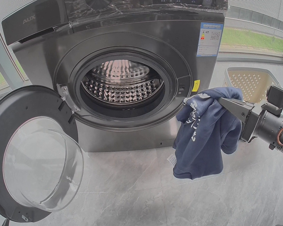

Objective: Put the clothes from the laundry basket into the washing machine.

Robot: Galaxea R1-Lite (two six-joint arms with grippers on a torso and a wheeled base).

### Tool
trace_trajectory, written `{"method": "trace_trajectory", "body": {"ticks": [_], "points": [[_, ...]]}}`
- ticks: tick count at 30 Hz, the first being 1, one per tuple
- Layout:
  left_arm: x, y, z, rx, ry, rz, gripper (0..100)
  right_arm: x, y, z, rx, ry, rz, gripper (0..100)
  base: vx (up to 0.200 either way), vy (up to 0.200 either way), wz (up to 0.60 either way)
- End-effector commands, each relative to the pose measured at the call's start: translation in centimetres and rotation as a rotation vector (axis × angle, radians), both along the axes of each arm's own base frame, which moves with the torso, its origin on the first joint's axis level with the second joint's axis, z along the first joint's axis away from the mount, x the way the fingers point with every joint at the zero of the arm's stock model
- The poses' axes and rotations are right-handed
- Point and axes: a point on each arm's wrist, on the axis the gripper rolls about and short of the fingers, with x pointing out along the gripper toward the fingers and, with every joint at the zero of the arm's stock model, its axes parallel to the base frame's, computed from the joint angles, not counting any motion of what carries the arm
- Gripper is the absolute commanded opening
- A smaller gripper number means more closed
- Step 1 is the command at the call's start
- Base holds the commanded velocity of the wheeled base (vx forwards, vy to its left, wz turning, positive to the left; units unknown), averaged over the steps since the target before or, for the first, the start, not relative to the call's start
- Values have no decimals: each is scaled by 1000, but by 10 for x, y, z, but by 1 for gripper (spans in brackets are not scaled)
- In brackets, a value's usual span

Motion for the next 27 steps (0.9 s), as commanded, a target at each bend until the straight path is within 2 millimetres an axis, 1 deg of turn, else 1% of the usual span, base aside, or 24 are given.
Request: {"method": "trace_trajectory", "body": {"ticks": [1, 12, 18, 27], "points": [[0, 0, -5, 0, -2, 0, 100, 0, 0, 0, -1, 1, 0, 0, 0, 0, 0], [0, 0, -5, 0, 0, 0, 100, 0, 0, -2, -5, 7, 0, 0, 0, 0, 0], [0, 0, -5, 0, 0, 0, 100, 0, 0, -3, -6, 8, 0, 0, -200, 0, 0], [0, 0, -5, 0, 0, 0, 100, 1, 1, -4, -8, 13, 2, 0, 0, 0, 0]]}}
